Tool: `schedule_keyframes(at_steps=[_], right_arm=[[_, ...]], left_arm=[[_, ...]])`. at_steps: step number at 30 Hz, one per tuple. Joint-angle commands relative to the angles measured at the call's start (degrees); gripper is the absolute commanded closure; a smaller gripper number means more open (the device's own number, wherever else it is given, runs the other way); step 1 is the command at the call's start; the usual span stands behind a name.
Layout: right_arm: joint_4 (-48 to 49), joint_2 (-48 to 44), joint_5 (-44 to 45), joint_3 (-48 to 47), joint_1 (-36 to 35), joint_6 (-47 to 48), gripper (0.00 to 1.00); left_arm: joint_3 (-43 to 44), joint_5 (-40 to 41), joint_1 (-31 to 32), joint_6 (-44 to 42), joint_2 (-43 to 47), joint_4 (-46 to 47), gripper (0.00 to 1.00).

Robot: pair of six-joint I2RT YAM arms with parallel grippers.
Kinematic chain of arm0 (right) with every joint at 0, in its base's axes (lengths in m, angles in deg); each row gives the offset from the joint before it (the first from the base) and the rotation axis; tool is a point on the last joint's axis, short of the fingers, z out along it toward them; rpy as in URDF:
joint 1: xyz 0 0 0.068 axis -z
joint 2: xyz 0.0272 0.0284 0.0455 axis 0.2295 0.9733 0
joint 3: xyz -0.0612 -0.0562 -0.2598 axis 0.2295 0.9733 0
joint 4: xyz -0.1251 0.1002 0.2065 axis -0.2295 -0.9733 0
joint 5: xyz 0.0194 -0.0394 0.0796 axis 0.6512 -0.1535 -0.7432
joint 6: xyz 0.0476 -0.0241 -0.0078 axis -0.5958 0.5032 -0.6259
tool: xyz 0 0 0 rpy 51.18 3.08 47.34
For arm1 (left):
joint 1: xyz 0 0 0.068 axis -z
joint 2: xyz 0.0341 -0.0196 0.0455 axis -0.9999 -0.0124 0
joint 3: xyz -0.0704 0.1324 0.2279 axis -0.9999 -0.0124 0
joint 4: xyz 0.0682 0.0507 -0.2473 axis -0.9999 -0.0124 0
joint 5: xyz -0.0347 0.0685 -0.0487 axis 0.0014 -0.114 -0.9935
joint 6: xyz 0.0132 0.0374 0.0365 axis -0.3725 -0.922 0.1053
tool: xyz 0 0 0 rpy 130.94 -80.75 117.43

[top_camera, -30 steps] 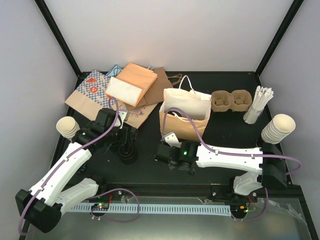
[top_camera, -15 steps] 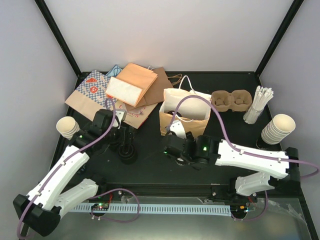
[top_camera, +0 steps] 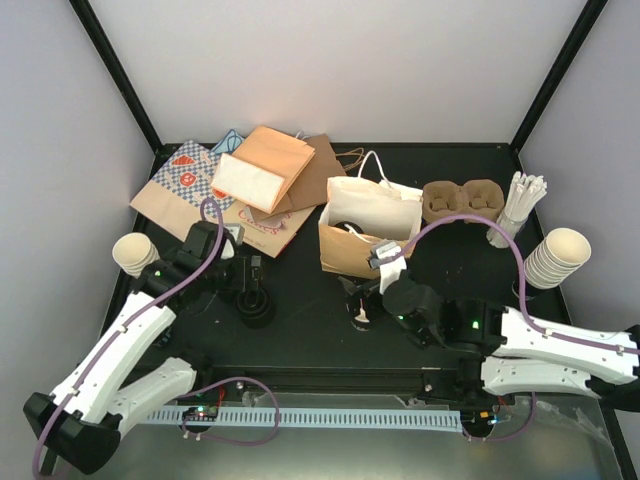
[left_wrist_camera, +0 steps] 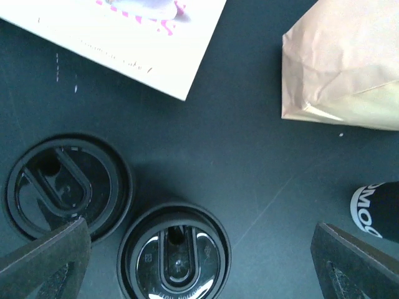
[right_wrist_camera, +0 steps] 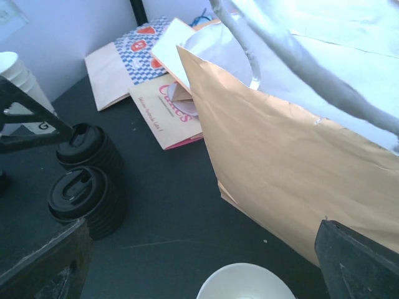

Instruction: Pack the takeout coffee

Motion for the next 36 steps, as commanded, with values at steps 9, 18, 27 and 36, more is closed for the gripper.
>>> schedule_keyframes(at_steps=[9,18,27,36], right_arm=[[4.6,-5.84,-5.63,2.46,-0.28,9.29,0.0],[3.62,-5.62,-7.5,4.93,-0.28,7.26,0.0],[3.12,-3.53,-8.67,4.5,-0.27,7.47,0.0],[3.56,-2.07,-9.19,4.25,-0.2,7.14,0.0]], left_arm=[[-0.72,-1.64,0.62,8.32,-5.54,-4.29,0.01],[-2.39,4.43,8.93,14.88,-5.94,-6.57,0.01],[-4.75,4.95,9.85,15.75,-6.3,-5.16,0.01],[-5.17,4.52,9.86,16.78,-7.9,-4.27,0.01]])
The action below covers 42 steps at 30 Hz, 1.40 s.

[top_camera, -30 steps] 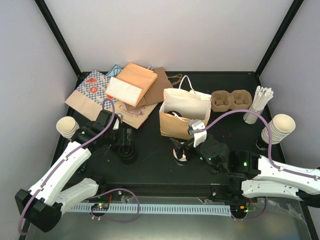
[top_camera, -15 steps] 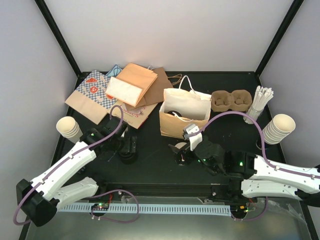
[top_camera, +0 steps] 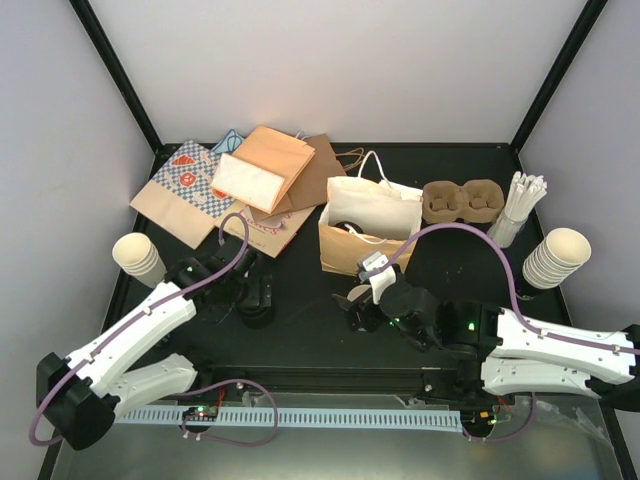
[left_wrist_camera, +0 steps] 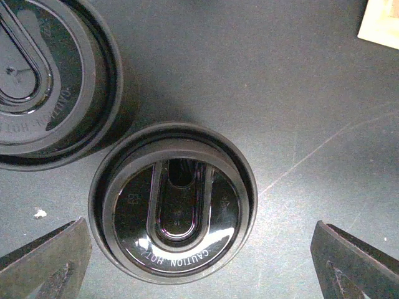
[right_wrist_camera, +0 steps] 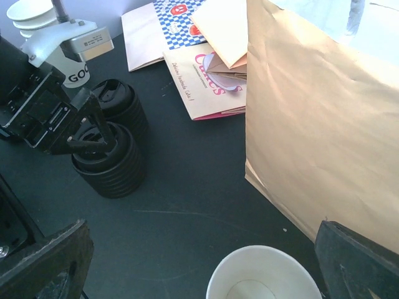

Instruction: Pack the takeout coffee

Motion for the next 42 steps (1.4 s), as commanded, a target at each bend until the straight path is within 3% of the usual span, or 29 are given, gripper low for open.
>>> schedule_keyframes(at_steps=[1,12,19,35,42], right_arm=[[0.49,0.26,-0.25,-0.42,-0.27,-0.8,0.0],[-0.31,-0.4,-0.54,-0.29,-0.27,-0.95,0.0],[-0.37,-0.33,-0.48,-0.27,-0.26,-0.99,0.0],[-0.86,-1.08,-0.43,0.28,-0.25,-1.17,0.0],[-0.87,-1.56,-0.32,0.58,-0.22,-1.28,0.0]], left_arm=[[-0.4,-0.08,0.45,0.78,-1.35,0.71,0.01],[-0.32,5.7,0.43,2.72,-4.29,-1.24,0.02],[-0.71,5.3,0.48,2.06,-5.24,0.24,0.09],[-0.93,4.57,1.0,1.48,-8.79,1.45,0.08],[-0.43,6.03,1.95,2.21,-8.78,0.55,0.16]])
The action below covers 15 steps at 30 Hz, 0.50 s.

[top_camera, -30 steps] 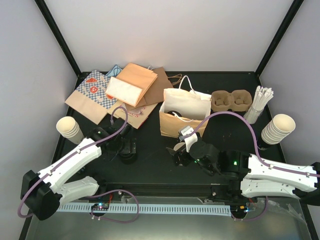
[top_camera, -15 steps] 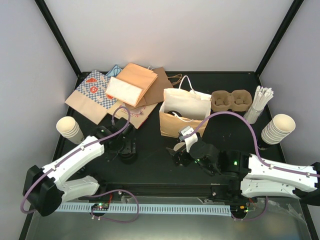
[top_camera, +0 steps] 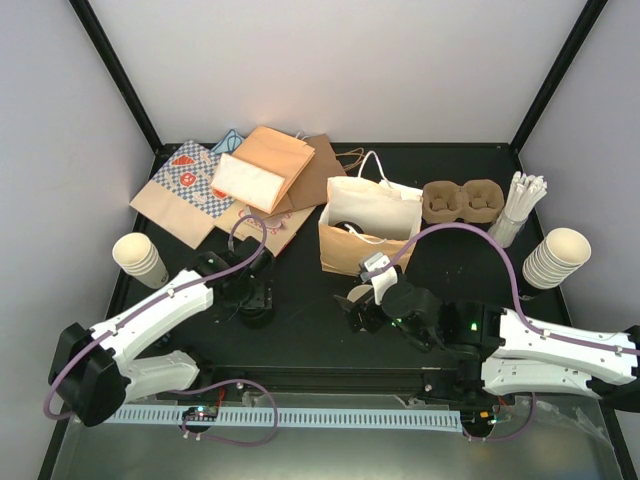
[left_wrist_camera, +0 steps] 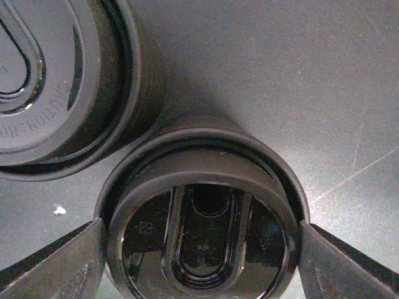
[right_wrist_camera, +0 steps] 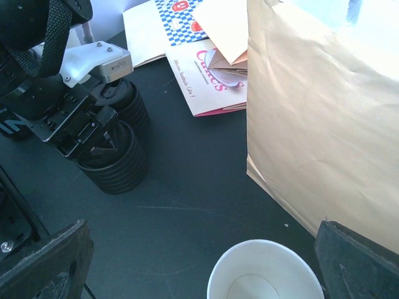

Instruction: Pack the takeout coffee

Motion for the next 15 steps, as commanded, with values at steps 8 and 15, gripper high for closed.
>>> schedule_keyframes(at_steps=[8,15], right_arm=[[0.16,-1.15,0.15,0.74,-0.26,-0.72,0.0],[0.22,-0.86,-0.26,0.77,-0.28,-0.94,0.0]], left_arm=[[0.89,2.6,0.95,1.42,1.17,-1.31,0.24],[4.06,2.52,0.98,1.45,3.44,-4.76,0.24]])
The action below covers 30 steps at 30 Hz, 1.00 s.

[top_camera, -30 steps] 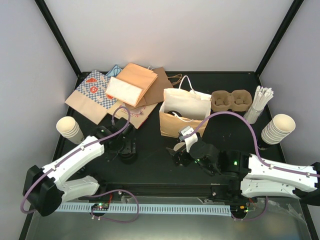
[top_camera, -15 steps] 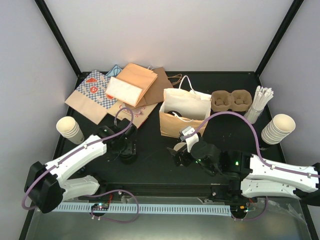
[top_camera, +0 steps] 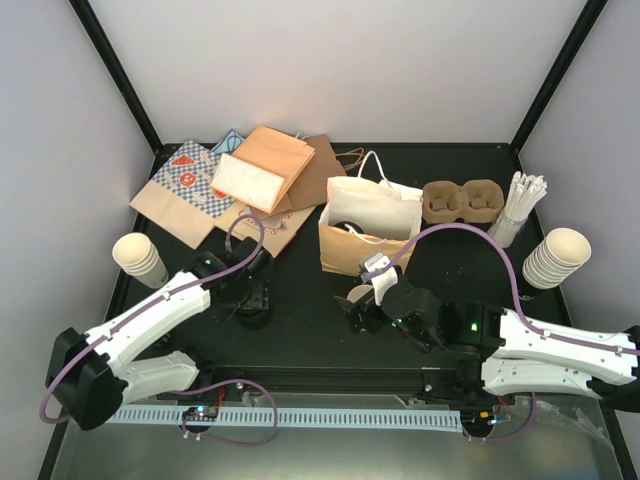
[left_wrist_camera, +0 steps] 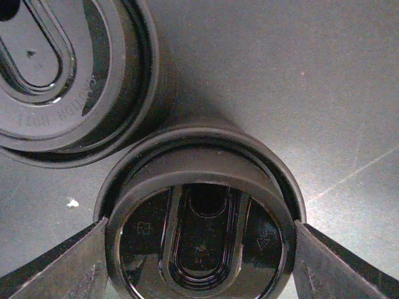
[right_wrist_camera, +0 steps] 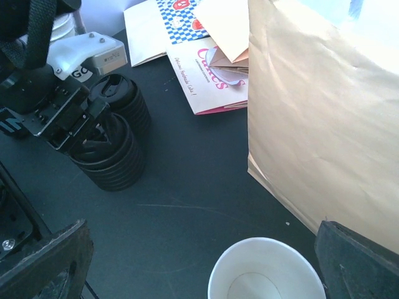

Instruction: Pack the takeout coffee

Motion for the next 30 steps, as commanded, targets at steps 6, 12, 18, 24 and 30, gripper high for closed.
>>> schedule_keyframes(at_steps=[6,12,18,24,30], right_arm=[[0.47,1.95,-1.47,-0.09,-0.2,-1.14,0.0],[0.3,2.87,-2.57,-0.66,-0.23,-1.16,0.0],[0.02,2.21,-1.21,-0.22,-0.23,-1.55,0.0],[-3.41,2.77,-2.96,0.21,2.62,-5.09,0.0],[-8.48,-1.75,-9.01,2.38,10.27,-7.93,0.0]], left_arm=[[4.95,-0.97,0.31,0.21,5.24,-3.95,0.24],[5.84,-1.34,0.37,0.12,6.03,-5.32,0.24],[6.37,-5.67,0.44,-2.07,8.79,-3.14,0.25],[4.91,-11.54,2.21,-1.91,11.73,2.67,0.24],[4.04,-13.64,8.92,-1.2,12.44,11.3,0.25]])
